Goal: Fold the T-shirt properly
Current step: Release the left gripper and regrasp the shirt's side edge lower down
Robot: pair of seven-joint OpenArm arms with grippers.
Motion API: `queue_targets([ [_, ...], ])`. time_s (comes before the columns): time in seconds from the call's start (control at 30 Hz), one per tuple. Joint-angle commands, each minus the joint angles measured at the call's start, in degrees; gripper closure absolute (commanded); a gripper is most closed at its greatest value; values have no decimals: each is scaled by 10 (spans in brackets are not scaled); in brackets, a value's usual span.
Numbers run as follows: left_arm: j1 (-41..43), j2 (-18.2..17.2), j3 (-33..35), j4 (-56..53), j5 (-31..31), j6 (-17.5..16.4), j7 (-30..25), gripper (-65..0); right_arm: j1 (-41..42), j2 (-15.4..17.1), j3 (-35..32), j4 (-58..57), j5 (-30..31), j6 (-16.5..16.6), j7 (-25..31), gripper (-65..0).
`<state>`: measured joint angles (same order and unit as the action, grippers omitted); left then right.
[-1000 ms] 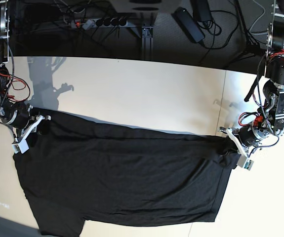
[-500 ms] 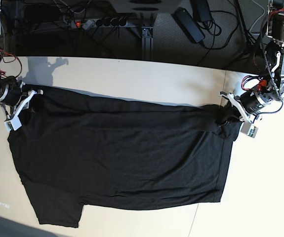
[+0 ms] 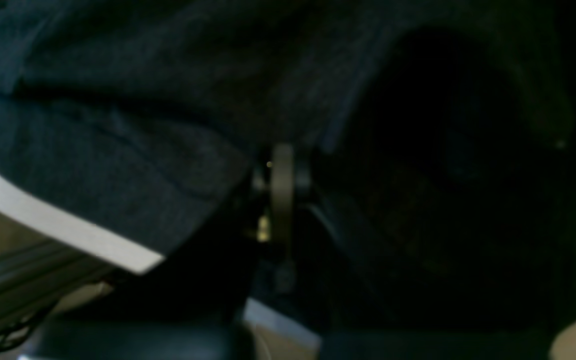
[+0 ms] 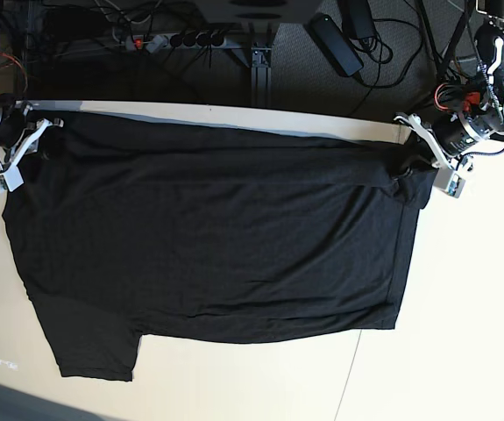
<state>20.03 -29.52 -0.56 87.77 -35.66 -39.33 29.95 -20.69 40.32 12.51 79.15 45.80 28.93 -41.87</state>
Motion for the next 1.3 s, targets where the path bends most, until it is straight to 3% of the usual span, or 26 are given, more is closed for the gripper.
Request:
queue_targets([
  [0.0, 14, -7, -3, 7, 22, -7, 38, 0, -13, 10, 3, 0, -29, 35, -45, 0],
  [0.3, 38, -7, -40, 31, 18, -7, 9, 0, -24, 19, 8, 2, -29, 34, -44, 0],
  [0.4, 26, -7, -68, 35, -15, -7, 10, 0, -23, 19, 8, 2, -30, 34, -44, 0],
  [0.43, 23, -7, -82, 41, -35, -7, 12, -37, -24, 19, 8, 2, -30, 34, -44, 0],
  [0.5, 17, -12, -113, 58, -75, -7, 30, -193, -24, 19, 8, 2, -35, 34, -44, 0],
  [0.57, 17, -18, -146, 83, -97, -7, 41, -304, -24, 19, 8, 2, -36, 34, -44, 0],
  [0.77, -12, -51, -186, 111, -108, -7, 35, -327, -23, 19, 8, 2, -36, 34, -42, 0],
  [0.83, -57, -50, -162, 79, -92, 32, 41, -327, -23, 17, 8, 2, -36, 34, -42, 0],
  [0.93, -151, -41, -104, -17, -83, 57, 49, -327, -16, 18, 8, 2, -36, 34, -43, 0],
  [1.1, -302, -11, -31, -206, -85, 58, 73, -327, -14, 17, 8, 2, -50, 34, -43, 0],
  [1.27, -413, 23, -21, -397, -108, 57, 90, -327, -14, 17, 8, 2, -50, 34, -43, 0],
])
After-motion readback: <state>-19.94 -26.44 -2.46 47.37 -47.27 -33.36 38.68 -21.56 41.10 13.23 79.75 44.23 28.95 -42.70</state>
